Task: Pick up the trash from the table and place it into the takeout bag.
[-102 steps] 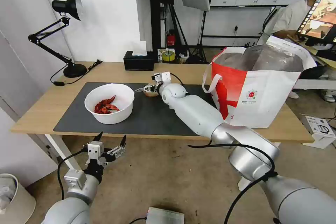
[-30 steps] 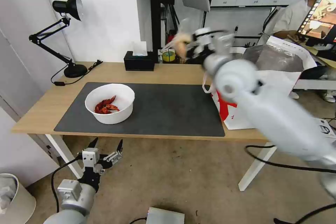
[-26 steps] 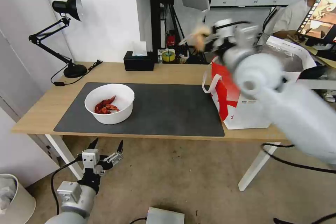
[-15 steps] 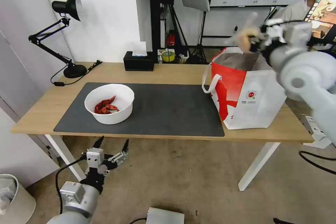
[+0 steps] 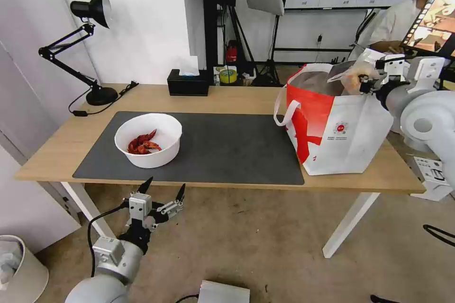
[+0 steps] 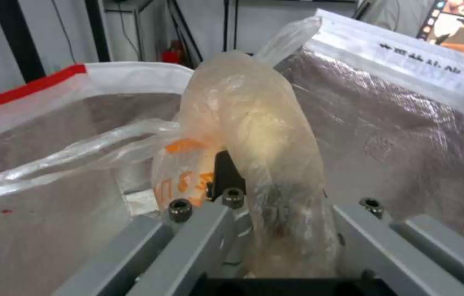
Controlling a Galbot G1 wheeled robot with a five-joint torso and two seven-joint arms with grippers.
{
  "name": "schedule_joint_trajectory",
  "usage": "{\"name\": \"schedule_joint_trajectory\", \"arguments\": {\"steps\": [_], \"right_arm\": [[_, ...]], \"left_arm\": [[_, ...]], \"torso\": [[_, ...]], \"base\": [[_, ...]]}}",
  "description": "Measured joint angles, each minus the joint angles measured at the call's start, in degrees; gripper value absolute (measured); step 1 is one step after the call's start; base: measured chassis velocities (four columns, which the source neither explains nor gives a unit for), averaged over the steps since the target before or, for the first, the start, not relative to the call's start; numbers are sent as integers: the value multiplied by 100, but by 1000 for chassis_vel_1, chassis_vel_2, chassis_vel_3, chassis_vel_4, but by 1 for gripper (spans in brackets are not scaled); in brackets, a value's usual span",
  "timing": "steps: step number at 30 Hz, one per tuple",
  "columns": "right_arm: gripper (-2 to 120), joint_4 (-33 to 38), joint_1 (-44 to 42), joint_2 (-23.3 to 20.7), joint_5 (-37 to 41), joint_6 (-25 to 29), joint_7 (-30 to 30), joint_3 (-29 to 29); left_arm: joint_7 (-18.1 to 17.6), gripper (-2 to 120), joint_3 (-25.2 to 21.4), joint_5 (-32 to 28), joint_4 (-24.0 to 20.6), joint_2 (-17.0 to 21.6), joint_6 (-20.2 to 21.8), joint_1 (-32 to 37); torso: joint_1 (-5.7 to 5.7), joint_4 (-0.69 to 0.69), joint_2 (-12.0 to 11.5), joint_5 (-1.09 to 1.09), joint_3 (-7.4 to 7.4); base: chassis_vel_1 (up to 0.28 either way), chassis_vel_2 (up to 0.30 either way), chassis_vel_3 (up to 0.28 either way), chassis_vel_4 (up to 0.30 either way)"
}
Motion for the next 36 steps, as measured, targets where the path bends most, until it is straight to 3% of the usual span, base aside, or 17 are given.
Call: {"name": "schedule_joint_trajectory", "arguments": {"steps": [16, 19, 27, 30, 33, 36], "right_arm": [[57, 287, -98, -178, 137, 78, 34, 83], [74, 335, -126, -238, 164, 72, 40, 106], [97, 457, -224, -311, 159, 165, -101, 196], [100, 530, -245, -360, 180, 528, -369, 233], [100, 743, -381, -400, 223, 1444, -1182, 254], [100, 1011, -600, -405, 175, 1810, -1636, 259]], "left_arm": [[-4, 100, -33, -20, -64, 23, 5, 48], [-5, 100, -50, 10, -112, -23, 5, 113], [-6, 100, -61, 72, -165, -92, 5, 200], [-6, 100, -76, 83, -193, -100, 5, 220], [-6, 100, -91, 90, -201, -104, 5, 222], [-6, 100, -113, 90, -201, -105, 5, 205]], "torso": [[0, 0, 0, -1, 0], [0, 0, 0, 0, 0], [0, 0, 0, 0, 0], [0, 0, 0, 0, 0], [0, 1, 0, -1, 0], [0, 1, 0, -1, 0]], "base": [[0, 0, 0, 0], [0, 0, 0, 0], [0, 0, 0, 0], [0, 0, 0, 0], [0, 0, 0, 0], [0, 0, 0, 0]]}}
